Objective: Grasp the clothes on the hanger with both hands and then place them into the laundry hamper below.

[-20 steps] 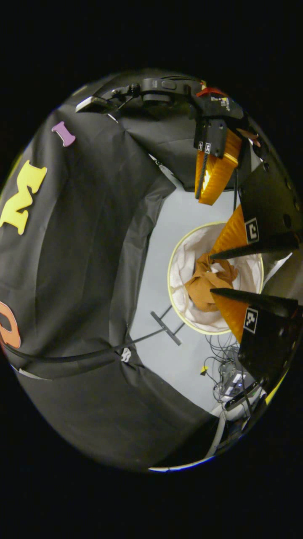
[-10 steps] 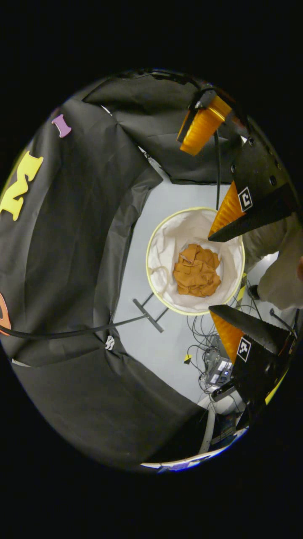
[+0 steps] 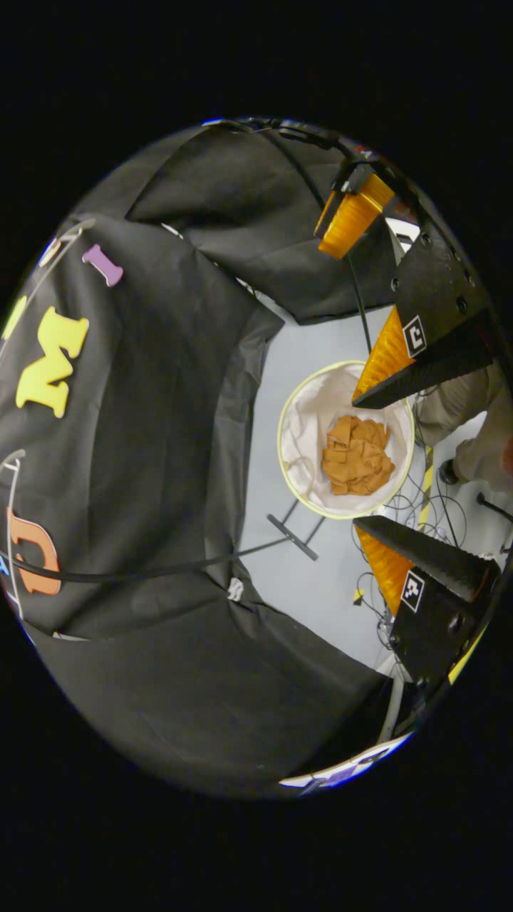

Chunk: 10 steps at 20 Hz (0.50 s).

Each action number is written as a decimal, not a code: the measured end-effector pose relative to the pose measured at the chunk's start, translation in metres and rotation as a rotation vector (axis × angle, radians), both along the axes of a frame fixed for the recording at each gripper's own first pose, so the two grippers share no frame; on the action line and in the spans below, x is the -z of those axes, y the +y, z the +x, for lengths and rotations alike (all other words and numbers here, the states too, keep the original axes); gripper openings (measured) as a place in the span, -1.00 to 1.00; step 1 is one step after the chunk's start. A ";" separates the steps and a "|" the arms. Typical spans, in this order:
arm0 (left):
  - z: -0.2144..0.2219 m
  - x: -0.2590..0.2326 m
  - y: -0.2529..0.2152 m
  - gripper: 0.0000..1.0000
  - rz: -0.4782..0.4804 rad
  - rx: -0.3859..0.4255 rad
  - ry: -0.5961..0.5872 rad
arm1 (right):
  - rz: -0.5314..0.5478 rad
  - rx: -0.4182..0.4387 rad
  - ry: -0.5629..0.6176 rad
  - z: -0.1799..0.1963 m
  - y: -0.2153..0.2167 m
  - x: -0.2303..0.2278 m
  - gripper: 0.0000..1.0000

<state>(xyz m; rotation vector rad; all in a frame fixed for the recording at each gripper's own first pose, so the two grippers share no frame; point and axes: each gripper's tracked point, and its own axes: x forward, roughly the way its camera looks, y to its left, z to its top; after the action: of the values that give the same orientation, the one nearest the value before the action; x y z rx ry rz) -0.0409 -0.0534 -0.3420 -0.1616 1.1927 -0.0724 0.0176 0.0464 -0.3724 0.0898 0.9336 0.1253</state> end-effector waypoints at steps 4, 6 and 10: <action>-0.005 -0.057 -0.011 0.85 -0.025 0.035 -0.139 | -0.019 0.040 -0.101 -0.029 -0.007 -0.054 0.52; 0.001 -0.103 -0.011 0.85 -0.025 0.034 -0.267 | -0.048 0.045 -0.201 -0.040 -0.011 -0.097 0.52; 0.004 -0.187 -0.009 0.85 -0.018 0.029 -0.536 | -0.043 0.058 -0.428 -0.059 -0.012 -0.197 0.65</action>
<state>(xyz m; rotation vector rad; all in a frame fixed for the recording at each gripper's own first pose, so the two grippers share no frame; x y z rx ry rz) -0.0371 -0.0620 -0.1550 -0.1295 0.6598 -0.1423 -0.0415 0.0339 -0.1757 0.0473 0.5058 0.0666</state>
